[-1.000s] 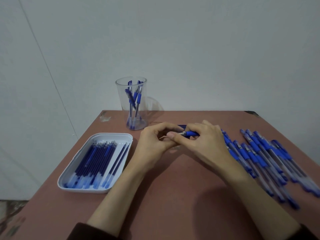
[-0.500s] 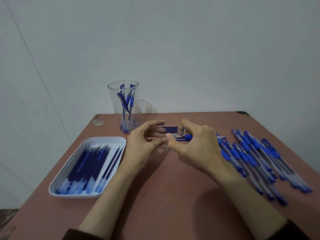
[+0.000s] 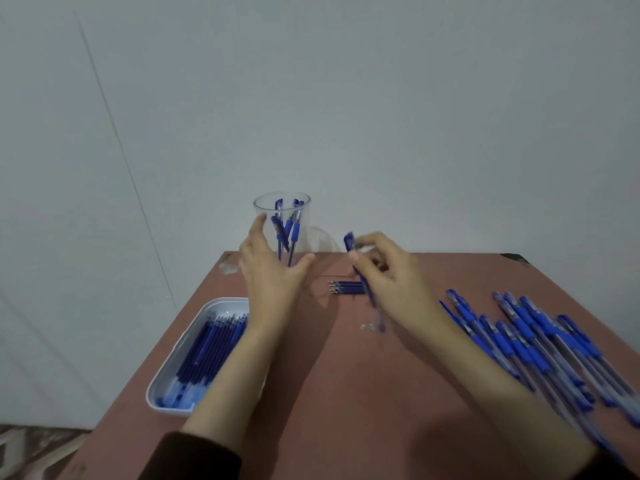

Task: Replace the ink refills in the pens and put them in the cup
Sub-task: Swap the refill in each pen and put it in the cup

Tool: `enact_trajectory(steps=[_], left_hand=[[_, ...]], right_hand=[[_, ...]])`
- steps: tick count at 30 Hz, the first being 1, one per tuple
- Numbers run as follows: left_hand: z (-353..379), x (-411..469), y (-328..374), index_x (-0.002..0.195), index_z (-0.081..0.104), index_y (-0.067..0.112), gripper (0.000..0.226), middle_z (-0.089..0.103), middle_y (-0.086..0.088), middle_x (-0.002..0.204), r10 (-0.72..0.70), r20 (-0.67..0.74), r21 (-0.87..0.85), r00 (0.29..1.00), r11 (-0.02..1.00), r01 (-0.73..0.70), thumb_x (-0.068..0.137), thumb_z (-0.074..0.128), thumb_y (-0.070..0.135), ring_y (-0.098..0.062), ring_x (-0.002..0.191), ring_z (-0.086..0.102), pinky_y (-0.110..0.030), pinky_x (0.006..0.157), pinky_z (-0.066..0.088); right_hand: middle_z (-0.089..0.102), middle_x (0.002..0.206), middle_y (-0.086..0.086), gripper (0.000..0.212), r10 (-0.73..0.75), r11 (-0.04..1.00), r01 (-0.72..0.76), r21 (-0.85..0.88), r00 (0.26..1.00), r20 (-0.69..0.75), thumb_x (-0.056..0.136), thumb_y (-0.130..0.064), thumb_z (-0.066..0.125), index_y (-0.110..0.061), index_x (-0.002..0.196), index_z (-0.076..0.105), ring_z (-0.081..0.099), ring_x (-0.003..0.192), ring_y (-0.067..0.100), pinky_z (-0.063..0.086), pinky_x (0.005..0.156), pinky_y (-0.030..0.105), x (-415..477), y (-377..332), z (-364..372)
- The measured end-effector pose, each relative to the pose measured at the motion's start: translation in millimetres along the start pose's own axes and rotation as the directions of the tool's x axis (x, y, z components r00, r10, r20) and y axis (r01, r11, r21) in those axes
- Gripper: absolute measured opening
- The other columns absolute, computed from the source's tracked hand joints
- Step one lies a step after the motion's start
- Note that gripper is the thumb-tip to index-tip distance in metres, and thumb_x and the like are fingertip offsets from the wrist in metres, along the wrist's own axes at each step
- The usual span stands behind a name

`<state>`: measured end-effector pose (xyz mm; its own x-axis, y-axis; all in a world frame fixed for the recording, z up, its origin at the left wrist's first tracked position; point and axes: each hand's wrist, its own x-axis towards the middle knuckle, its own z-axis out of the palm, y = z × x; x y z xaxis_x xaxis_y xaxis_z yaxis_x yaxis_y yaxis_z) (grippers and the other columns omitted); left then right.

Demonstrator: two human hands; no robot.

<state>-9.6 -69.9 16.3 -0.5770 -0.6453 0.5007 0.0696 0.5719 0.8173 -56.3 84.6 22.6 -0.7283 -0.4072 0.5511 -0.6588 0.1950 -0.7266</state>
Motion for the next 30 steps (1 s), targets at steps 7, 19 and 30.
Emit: enact_trajectory(steps=[7, 19, 30], left_hand=[[-6.0, 52.6, -17.2, 0.152, -0.003, 0.024, 0.121, 0.029, -0.013, 0.153, -0.193, 0.247, -0.042, 0.950, 0.977, 0.209, 0.068, 0.084, 0.030, -0.031, 0.139, 0.032, -0.043, 0.110, 0.029], [1.6, 53.7, -43.3, 0.147, 0.024, 0.018, 0.096, 0.046, -0.010, 0.140, -0.096, 0.267, -0.141, 0.959, 0.980, 0.137, 0.071, 0.080, 0.037, -0.023, 0.128, 0.045, -0.033, 0.099, 0.040], [2.1, 53.7, -46.3, 0.146, 0.025, 0.018, 0.094, 0.047, -0.005, 0.138, -0.084, 0.262, -0.142, 0.961, 0.982, 0.125, 0.071, 0.080, 0.037, -0.021, 0.127, 0.045, -0.029, 0.096, 0.039]], right_hand=[[0.069, 0.077, 0.004, 0.001, -0.119, 0.955, 0.176, 0.240, 0.965, -0.234, 0.098, -0.016, 0.048, -0.017, 0.098, 0.048, 0.061, 0.069, 0.019, 0.047, 0.065, 0.030, 89.6, -76.1, 16.4], [0.065, 0.086, 0.002, 0.016, -0.091, 0.974, 0.069, -0.215, 0.991, -0.093, 0.093, -0.015, 0.052, -0.011, 0.108, 0.056, 0.057, 0.083, 0.022, 0.047, 0.077, 0.038, 145.7, -43.3, 79.7], [0.062, 0.077, -0.009, 0.018, 0.086, 0.851, -0.017, -0.525, 0.991, 0.106, 0.082, -0.012, 0.062, -0.019, 0.094, 0.073, 0.058, 0.090, 0.016, 0.036, 0.071, 0.025, 152.3, -41.6, 81.0]])
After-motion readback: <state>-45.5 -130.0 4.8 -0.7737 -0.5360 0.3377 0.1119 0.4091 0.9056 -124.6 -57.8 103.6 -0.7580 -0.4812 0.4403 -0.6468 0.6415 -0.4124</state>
